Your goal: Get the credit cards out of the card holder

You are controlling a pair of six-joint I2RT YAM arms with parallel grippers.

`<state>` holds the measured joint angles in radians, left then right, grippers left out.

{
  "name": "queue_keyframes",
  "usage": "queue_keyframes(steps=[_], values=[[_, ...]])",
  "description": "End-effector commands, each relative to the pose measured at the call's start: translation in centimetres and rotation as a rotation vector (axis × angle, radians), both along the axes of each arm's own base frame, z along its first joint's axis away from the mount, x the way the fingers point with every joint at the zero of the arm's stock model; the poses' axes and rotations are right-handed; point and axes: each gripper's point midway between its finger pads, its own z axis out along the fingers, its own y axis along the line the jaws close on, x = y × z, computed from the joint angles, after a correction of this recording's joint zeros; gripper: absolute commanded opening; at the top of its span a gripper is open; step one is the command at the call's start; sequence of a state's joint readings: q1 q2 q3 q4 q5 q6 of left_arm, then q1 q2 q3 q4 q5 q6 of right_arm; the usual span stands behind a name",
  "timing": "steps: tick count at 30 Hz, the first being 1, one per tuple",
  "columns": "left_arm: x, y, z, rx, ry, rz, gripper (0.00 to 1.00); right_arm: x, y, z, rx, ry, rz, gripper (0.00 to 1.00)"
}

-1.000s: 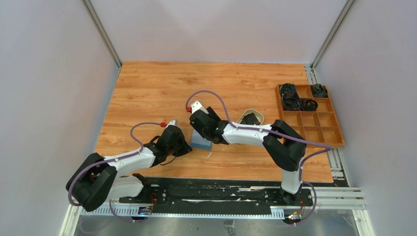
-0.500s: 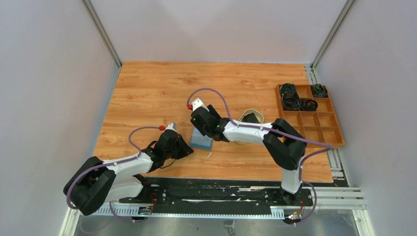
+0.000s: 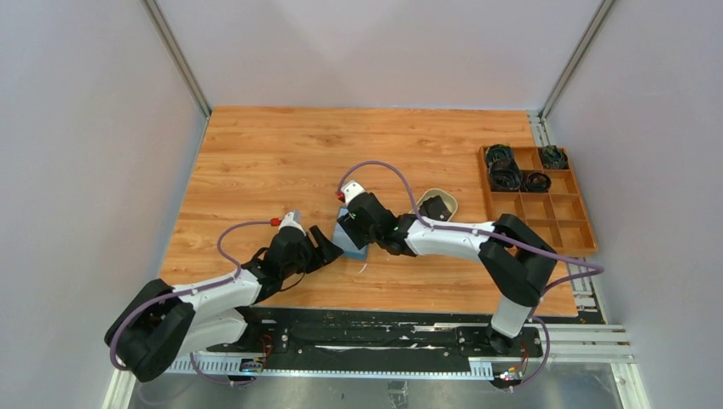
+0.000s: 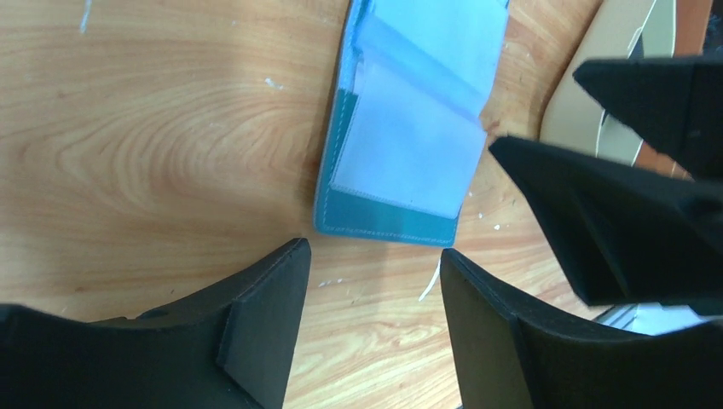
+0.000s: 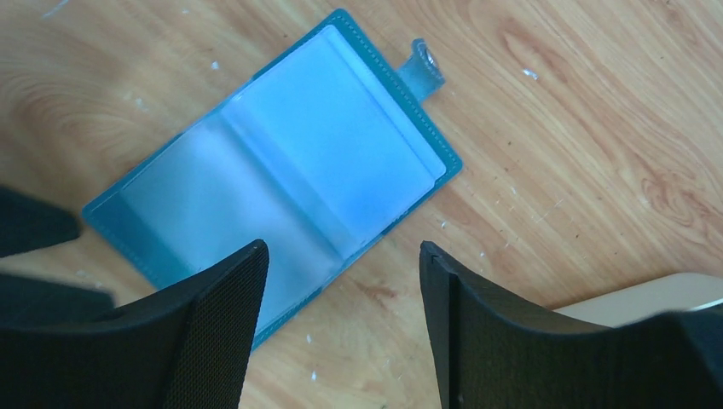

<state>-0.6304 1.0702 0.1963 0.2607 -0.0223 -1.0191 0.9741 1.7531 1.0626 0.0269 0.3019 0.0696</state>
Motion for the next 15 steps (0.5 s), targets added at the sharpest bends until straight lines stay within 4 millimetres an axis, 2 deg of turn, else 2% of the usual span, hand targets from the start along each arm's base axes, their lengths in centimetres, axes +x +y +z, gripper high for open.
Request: queue_keyframes(steps=[1,4,10,15], values=[[0.2,0.8,-2.4,0.072,0.054,0.031,0.66,-1.4,0.3,1.6,0.116,0.032,0.03,0.69],[0.4,0.6,-3.0,0.061,0.062,0.044,0.56,-2.1,-0.1,1.8,0.137,0.045,0.031,0.69],[0.9,1.4,-3.3,0.061,0.059,0.11,0.47,-2.9,-1.1,1.4,0.144,0.059,0.024,0.69],[1.0,2.8,-3.4,0.096,0.041,0.166,0.45,-3.1,-1.3,1.0,0.14,0.067,0.024,0.69]])
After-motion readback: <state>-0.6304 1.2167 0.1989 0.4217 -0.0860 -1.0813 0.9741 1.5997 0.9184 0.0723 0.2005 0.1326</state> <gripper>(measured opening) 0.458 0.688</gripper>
